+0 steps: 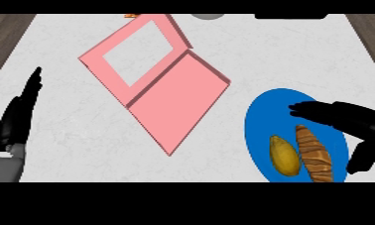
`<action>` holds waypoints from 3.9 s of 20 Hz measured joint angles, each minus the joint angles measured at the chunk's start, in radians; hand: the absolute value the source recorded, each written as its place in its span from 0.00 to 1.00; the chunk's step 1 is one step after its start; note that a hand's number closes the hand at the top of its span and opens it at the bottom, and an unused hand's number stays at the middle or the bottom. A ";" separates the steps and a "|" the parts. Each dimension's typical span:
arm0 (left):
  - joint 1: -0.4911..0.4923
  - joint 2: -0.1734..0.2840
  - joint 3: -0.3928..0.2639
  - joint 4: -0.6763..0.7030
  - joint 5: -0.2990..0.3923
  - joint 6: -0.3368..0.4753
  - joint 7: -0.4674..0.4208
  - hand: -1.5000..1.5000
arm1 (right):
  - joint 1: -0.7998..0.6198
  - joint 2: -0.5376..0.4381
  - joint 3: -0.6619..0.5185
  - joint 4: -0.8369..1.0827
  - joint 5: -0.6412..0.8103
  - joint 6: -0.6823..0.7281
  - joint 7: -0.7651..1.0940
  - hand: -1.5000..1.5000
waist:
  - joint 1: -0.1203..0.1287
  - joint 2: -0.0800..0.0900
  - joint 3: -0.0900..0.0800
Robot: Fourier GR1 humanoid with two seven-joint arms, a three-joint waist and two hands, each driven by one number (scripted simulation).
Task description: Pick the croissant from the plate and place it in the cardboard box
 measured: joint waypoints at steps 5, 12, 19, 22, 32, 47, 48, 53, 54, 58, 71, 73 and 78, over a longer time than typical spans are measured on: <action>-0.002 -0.006 0.022 0.000 -0.013 -0.017 0.001 0.50 | 0.043 -0.015 -0.018 -0.035 -0.009 -0.001 -0.034 0.00 | -0.003 0.000 0.000; 0.020 -0.024 0.033 -0.039 -0.030 -0.025 0.022 0.50 | 0.092 -0.020 -0.019 -0.170 -0.053 0.030 -0.001 0.00 | -0.003 -0.002 0.000; 0.026 -0.037 0.060 -0.030 -0.050 -0.041 0.004 0.50 | 0.151 -0.026 -0.004 -0.282 -0.002 0.065 0.089 0.00 | -0.004 -0.001 0.000; -0.021 -0.054 0.067 0.020 -0.071 -0.037 -0.002 0.50 | 0.161 -0.005 -0.003 -0.276 0.035 0.076 0.111 0.00 | -0.005 0.000 0.000; 0.016 -0.076 0.082 -0.039 -0.097 -0.057 0.014 0.50 | 0.146 0.142 -0.040 -0.202 0.153 -0.074 0.098 1.00 | -0.001 -0.004 -0.005; 0.034 -0.072 0.112 -0.066 -0.099 -0.085 0.022 0.50 | 0.149 0.362 -0.221 -0.301 0.280 -0.260 0.619 1.00 | -0.012 -0.004 -0.002; 0.035 -0.074 0.113 -0.065 -0.099 -0.085 0.020 0.50 | 0.148 0.360 -0.236 -0.334 0.283 -0.257 0.648 1.00 | -0.012 -0.004 -0.002; 0.027 -0.083 0.116 -0.053 -0.109 -0.081 0.021 0.50 | 0.143 0.389 -0.270 -0.524 0.289 -0.280 0.733 1.00 | -0.014 -0.004 -0.001; 0.025 -0.081 0.118 -0.048 -0.110 -0.083 0.017 0.50 | 0.135 0.393 -0.270 -0.557 0.291 -0.287 0.733 1.00 | -0.013 -0.004 -0.001; 0.017 -0.076 0.129 -0.032 -0.109 -0.096 0.005 0.50 | 0.087 0.413 -0.265 -0.678 0.269 -0.253 0.754 1.00 | -0.008 -0.003 -0.001; -0.007 -0.098 0.129 -0.030 -0.133 -0.107 0.009 0.50 | -0.265 0.682 -0.179 -0.663 0.180 -0.085 1.037 1.00 | 0.010 0.000 -0.001; -0.002 -0.098 0.133 -0.025 -0.131 -0.114 0.002 0.50 | -0.333 0.725 -0.174 -0.582 0.185 -0.119 1.065 1.00 | 0.013 0.001 -0.001; -0.013 -0.122 0.118 -0.022 -0.154 -0.099 0.005 0.50 | -0.496 0.778 -0.150 -0.377 0.117 -0.216 1.163 1.00 | 0.018 0.003 -0.001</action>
